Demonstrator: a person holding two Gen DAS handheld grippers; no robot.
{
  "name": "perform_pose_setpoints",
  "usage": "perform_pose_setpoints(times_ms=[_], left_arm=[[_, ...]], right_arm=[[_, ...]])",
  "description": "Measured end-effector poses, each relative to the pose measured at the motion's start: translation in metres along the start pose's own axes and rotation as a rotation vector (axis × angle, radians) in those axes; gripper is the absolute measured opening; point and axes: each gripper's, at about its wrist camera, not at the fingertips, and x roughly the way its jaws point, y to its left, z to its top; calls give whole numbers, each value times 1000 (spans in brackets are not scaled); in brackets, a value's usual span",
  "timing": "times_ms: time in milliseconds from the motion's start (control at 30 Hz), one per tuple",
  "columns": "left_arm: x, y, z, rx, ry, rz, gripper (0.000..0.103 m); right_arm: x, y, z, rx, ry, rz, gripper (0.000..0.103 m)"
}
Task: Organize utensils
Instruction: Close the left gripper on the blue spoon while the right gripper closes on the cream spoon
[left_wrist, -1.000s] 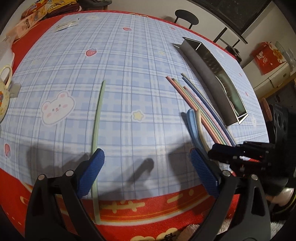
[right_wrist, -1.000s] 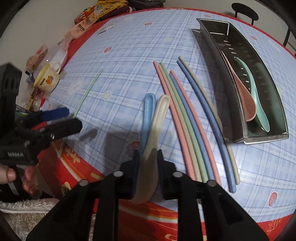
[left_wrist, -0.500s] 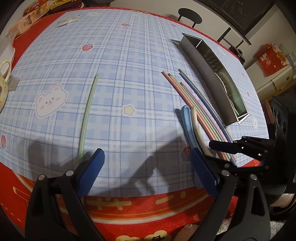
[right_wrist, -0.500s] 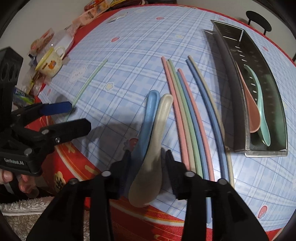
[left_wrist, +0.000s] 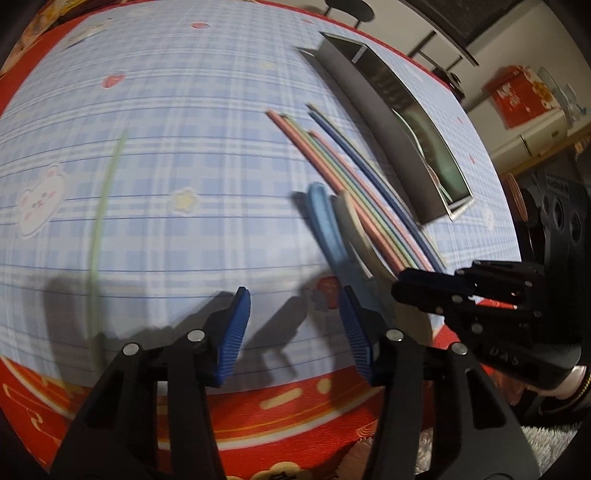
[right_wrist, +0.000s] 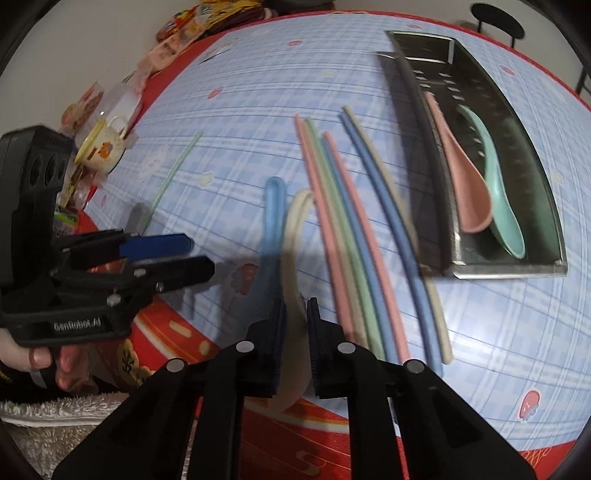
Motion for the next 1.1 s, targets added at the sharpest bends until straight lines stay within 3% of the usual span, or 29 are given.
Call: perform_pose_setpoints(times_ms=[200,333,567,800,1100], left_arm=[[10,-10,4,21,27,-26,50],[20,-20,6,46,52,-49,42],[29,-36,7,88,80,-75,38],[36,-54,7,140,113,-66,37],[40,-54,5,94,114,-74,36]], right_arm=[[2,-16,-6,40,15,0,12],[4,-17,-9,40,19,15,12],[3,-20,-14,37,26,26,12],[2,-22,-16,37,24,40,12],[1,-27,-19,36,16,60,12]])
